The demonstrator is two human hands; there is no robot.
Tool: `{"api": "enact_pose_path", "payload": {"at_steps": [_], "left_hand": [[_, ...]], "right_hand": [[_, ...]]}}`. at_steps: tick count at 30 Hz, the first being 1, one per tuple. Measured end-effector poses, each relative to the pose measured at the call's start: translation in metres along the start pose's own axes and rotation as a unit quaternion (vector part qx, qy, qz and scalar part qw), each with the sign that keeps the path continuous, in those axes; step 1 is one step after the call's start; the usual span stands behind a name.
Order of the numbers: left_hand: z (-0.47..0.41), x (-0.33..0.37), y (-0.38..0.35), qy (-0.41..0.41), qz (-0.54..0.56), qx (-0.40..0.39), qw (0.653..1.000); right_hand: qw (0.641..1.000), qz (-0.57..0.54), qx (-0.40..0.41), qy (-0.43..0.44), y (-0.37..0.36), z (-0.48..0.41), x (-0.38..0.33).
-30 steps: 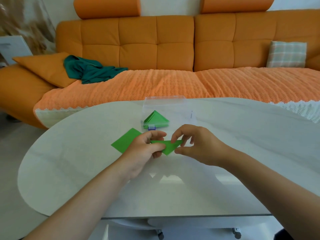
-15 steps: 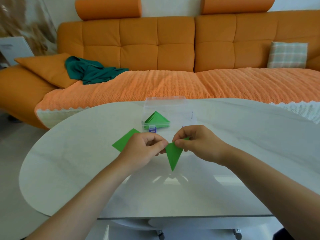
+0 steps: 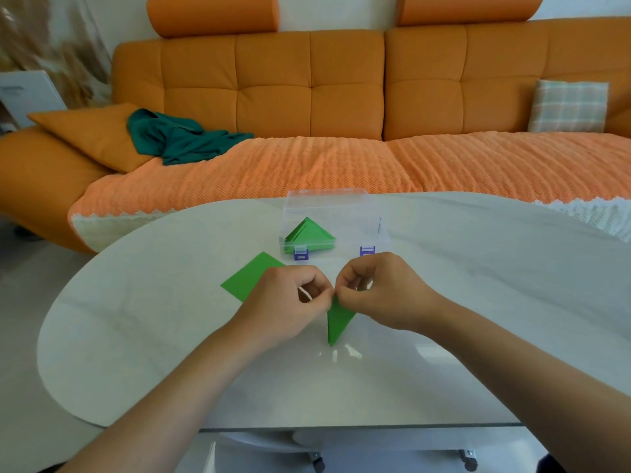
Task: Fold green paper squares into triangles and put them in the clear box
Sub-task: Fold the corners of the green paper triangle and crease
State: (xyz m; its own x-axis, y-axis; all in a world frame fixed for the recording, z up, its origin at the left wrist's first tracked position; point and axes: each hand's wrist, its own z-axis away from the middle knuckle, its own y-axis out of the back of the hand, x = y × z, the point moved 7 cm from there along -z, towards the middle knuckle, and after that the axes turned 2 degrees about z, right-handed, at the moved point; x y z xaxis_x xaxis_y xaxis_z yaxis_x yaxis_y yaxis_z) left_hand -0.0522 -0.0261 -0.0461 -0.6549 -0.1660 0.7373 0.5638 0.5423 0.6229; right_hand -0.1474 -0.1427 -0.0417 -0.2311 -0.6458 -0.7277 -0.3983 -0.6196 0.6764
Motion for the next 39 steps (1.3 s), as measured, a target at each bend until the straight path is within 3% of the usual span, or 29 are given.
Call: {"api": "enact_pose_path", "payload": {"at_steps": [12, 17, 20, 23, 27, 31, 35, 39], "left_hand": [[-0.006, -0.007, 0.033, -0.032, -0.065, 0.027, 0.997], [-0.003, -0.002, 0.023, -0.037, -0.063, 0.007, 0.997], [-0.001, 0.000, 0.020, -0.018, 0.001, 0.046, 0.999], [-0.002, -0.010, 0.016, 0.028, 0.103, 0.081, 0.991], [-0.001, -0.016, 0.016, 0.074, 0.149, 0.132, 0.977], [0.000, -0.006, 0.013, 0.020, 0.062, 0.105, 0.992], [-0.001, -0.001, 0.011, -0.006, 0.023, 0.079, 0.997], [-0.003, -0.005, 0.014, 0.009, 0.028, 0.068, 0.997]], "right_hand": [[0.996, 0.060, 0.035, -0.052, 0.020, -0.008, 0.027], [0.999, -0.019, 0.035, -0.005, 0.012, -0.006, 0.009], [1.000, -0.021, 0.011, 0.018, 0.003, -0.007, 0.000], [0.994, -0.103, 0.032, -0.028, 0.005, -0.008, 0.004], [0.983, -0.168, 0.028, -0.064, 0.005, -0.008, 0.007], [0.998, -0.057, 0.001, -0.033, -0.001, -0.007, 0.003], [0.996, -0.077, 0.040, 0.011, -0.002, -0.007, -0.004], [0.991, -0.115, 0.071, -0.013, 0.004, -0.009, -0.001]]}}
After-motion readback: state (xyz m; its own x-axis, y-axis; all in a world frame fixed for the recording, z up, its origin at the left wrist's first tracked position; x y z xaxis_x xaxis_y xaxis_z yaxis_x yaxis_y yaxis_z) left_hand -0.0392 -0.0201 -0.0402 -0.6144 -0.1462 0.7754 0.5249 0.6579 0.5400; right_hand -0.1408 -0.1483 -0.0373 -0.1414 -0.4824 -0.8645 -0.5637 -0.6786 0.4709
